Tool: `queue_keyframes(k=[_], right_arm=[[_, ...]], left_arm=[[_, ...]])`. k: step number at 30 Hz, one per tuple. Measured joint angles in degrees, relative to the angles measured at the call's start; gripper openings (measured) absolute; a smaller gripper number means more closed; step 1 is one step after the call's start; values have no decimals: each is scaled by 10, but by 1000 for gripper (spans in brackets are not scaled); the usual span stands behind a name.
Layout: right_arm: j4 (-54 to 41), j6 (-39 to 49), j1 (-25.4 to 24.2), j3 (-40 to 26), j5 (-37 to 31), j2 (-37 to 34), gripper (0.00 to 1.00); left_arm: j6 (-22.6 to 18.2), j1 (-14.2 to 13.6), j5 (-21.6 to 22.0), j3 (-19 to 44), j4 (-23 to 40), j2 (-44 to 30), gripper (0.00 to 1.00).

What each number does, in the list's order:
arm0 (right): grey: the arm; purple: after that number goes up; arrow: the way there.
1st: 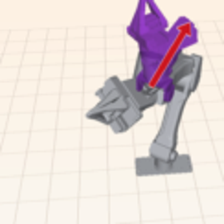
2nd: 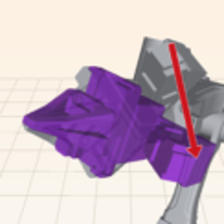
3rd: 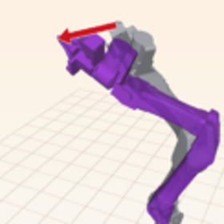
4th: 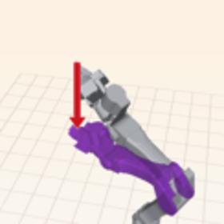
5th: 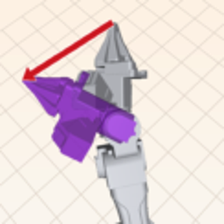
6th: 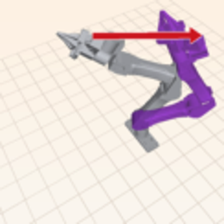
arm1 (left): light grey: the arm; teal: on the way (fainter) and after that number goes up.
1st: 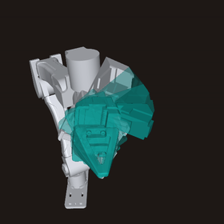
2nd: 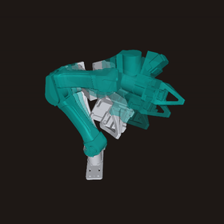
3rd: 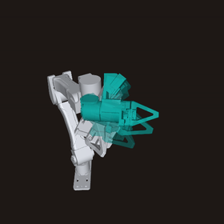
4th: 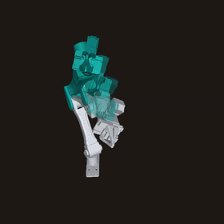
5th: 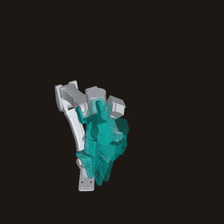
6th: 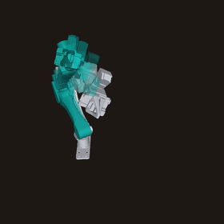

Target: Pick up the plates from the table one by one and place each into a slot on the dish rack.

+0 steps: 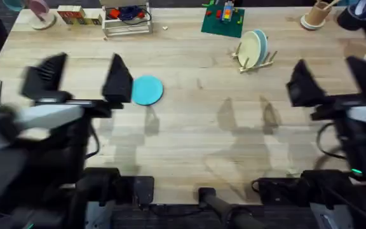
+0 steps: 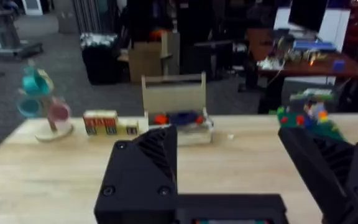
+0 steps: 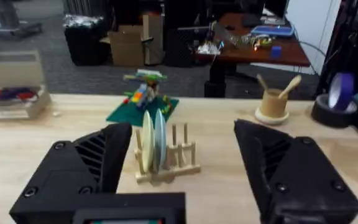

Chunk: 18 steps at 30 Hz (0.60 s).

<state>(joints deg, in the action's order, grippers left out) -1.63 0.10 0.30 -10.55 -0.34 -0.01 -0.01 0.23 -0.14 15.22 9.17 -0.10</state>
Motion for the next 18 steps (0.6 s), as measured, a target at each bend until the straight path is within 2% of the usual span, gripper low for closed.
queue_keyframes(k=[3,8,12,18], right_arm=[[-91,2,0,-87,0,0,992],[-220,2,0,-237,-4,-27,992],[-297,2,0,-350,-5,-88,992],[-409,4,0,-499,-5,-223,992]], left_arm=[[0,0,1,95,76,-10,994],[0,0,13,267,207,-71,993],[0,0,15,400,301,-152,993],[0,0,15,579,451,-287,993]])
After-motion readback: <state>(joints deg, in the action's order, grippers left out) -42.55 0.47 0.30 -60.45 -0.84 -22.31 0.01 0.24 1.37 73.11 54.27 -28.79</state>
